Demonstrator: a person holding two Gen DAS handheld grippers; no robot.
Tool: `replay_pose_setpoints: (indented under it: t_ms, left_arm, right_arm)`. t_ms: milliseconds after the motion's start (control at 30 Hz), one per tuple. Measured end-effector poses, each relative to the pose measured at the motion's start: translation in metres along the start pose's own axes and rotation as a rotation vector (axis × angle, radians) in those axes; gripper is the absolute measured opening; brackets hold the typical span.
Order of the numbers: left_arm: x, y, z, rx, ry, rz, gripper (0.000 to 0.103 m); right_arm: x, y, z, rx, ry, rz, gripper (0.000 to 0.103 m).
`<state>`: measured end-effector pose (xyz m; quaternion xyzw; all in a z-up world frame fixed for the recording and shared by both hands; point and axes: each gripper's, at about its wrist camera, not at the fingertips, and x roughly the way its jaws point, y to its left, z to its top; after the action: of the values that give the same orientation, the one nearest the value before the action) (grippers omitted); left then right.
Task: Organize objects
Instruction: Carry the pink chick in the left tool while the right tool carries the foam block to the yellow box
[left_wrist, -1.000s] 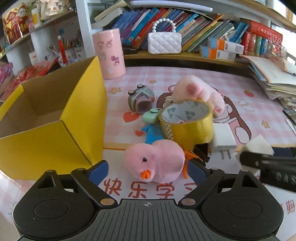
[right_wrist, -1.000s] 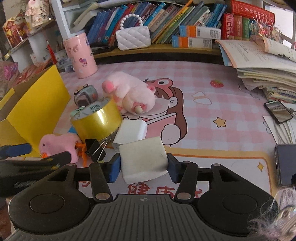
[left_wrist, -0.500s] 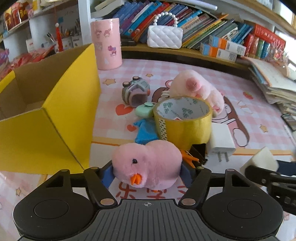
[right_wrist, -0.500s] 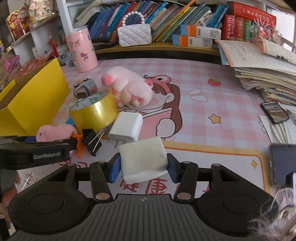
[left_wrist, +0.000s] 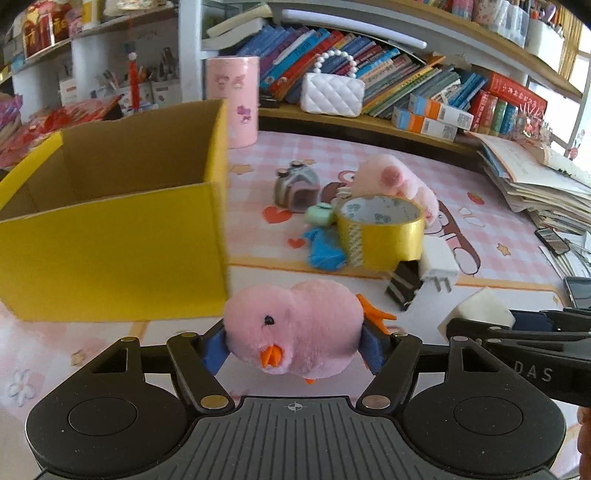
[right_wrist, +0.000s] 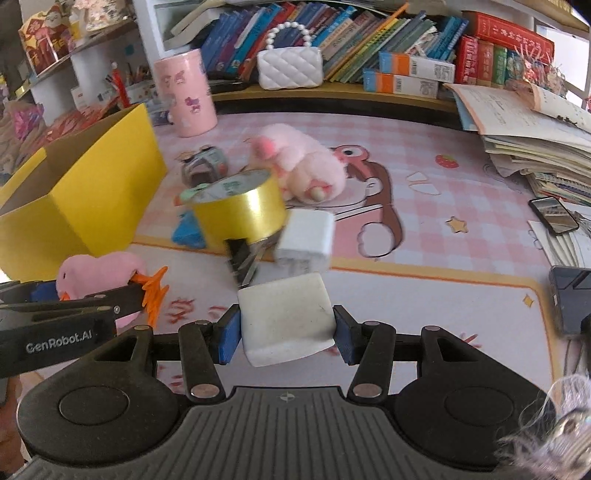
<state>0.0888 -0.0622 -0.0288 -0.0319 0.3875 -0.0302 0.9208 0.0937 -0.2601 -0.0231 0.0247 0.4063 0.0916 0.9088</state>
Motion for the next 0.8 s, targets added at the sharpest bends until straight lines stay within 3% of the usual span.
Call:
replay_pose_setpoints:
  t_ms: [533, 800]
  left_arm:
    - [-0.067, 0.122, -0.039, -0.118, -0.019, 0.100, 0.070]
    - [-0.090, 0.157, -0.052, -0.130, -0.047, 0.119, 0.070]
  right_arm:
    - [-0.005, 0.148, -0.028, -0.157, 0.028, 0.119, 0.049]
    - [-0.012, 0.193, -0.040, -0.182, 0.015, 0.146, 0.049]
